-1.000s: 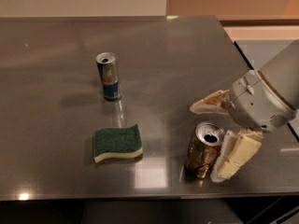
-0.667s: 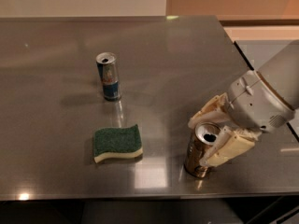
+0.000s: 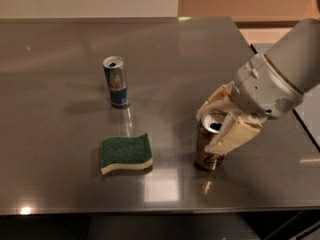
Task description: Move orange can near redbull can
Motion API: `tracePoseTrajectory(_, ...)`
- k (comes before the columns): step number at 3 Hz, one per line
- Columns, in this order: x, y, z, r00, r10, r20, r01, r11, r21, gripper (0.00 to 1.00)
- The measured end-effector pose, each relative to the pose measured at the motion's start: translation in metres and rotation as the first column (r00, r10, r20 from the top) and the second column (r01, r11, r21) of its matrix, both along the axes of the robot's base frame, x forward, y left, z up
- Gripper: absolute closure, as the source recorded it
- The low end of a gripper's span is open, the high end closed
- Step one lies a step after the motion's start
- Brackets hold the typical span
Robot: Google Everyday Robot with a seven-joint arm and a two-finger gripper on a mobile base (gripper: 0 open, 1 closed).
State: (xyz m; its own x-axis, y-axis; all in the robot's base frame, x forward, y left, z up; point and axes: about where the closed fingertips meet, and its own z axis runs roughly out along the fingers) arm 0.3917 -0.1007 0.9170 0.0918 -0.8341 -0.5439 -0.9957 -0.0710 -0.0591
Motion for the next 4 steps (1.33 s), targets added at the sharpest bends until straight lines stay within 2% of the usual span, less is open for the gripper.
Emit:
tracePoseTrajectory(1,0.038,0.020,0.021,0.9993,-0.026,0.026,0.026,1.000,0.012,1.00)
tracePoseTrajectory(3,0.105,0.087,0.051,0.9972,-0.046,0.058,0.041,0.995,0.089,1.00)
tracePoseTrajectory(4,0.127,0.118,0.046,0.9980,-0.036,0.052,0.030,0.993,0.112,1.00)
